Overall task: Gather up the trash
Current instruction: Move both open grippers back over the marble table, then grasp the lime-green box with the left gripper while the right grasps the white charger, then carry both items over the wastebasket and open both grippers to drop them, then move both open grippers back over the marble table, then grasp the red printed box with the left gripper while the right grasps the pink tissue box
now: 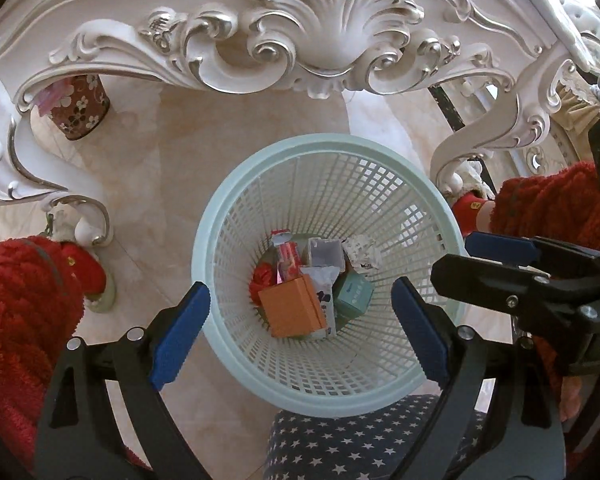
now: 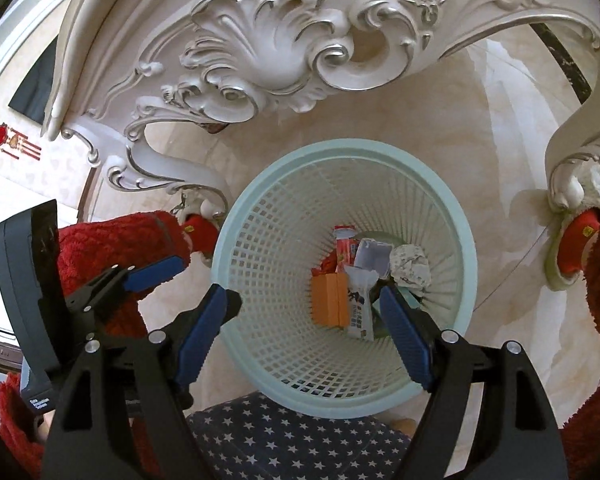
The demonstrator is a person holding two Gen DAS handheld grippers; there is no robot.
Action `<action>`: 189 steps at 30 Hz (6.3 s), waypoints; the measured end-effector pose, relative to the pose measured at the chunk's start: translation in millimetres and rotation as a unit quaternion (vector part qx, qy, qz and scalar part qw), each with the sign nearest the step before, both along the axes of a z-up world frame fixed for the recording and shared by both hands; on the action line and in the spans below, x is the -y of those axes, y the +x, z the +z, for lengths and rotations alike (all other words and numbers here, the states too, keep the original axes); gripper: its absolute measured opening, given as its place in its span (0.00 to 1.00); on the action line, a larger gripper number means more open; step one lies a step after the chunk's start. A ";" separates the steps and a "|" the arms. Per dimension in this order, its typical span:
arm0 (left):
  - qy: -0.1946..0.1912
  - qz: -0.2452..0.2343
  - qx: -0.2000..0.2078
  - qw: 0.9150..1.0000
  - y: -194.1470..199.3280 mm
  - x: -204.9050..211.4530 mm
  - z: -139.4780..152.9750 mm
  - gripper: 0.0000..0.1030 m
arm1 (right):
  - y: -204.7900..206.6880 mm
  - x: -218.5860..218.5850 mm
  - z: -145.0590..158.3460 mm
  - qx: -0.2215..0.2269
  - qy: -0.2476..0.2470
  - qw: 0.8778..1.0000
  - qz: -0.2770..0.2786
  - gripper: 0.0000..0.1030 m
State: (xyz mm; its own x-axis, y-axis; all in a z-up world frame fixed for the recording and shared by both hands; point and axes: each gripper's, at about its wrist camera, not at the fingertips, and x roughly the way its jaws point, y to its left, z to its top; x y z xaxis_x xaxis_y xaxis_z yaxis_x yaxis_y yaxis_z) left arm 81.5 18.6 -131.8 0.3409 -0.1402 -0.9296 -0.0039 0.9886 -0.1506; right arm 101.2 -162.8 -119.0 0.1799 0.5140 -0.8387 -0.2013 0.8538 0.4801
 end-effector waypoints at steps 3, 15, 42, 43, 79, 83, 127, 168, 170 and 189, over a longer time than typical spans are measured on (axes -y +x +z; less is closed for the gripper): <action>0.000 0.001 -0.001 1.000 0.0 0.1 -0.5 0.87 | 1.4 -1.8 -0.8 0.000 -0.002 1.000 -0.005 0.73; 0.005 -0.013 0.112 0.994 -22.5 -2.3 63.7 0.87 | -32.0 13.1 97.7 0.207 0.011 0.978 -0.006 0.73; -0.030 0.293 0.099 0.950 338.8 -182.8 240.5 0.87 | 247.8 5.9 204.6 0.315 -0.130 0.940 0.029 0.73; -0.035 0.302 0.094 0.948 346.4 -185.6 236.8 0.87 | 255.2 3.3 202.4 0.314 -0.138 0.939 0.033 0.73; 0.118 0.122 0.084 0.982 401.8 -152.6 205.3 0.29 | 307.3 -14.6 183.7 0.235 -0.112 0.964 0.059 0.41; 0.092 0.114 0.109 0.983 376.9 -152.6 216.3 0.29 | 292.0 -3.2 190.5 0.225 -0.058 0.972 0.042 0.41; 0.003 -0.027 -0.045 0.999 -1.2 6.3 -10.1 0.84 | 5.9 11.5 5.5 0.023 -0.020 1.000 -0.003 0.72; 0.054 0.104 0.190 0.975 372.1 -99.7 229.9 0.84 | 297.3 51.3 227.7 0.252 -0.124 0.943 -0.177 0.87; 0.064 0.102 0.184 0.975 393.5 -101.8 226.2 0.84 | 313.3 50.8 224.4 0.236 -0.124 0.946 -0.184 0.87; 0.102 0.095 0.126 0.982 449.0 -122.5 191.8 0.84 | 409.4 2.0 196.9 0.160 -0.228 0.931 -0.238 0.87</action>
State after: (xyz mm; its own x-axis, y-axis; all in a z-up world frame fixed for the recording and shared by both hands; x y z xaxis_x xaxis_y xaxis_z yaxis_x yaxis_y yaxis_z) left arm 530.5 141.1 60.0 0.5654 0.1283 -0.8148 -0.1785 0.9834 0.0310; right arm 510.6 -164.8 77.9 0.5742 -0.0835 -0.8145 0.1811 0.9831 0.0269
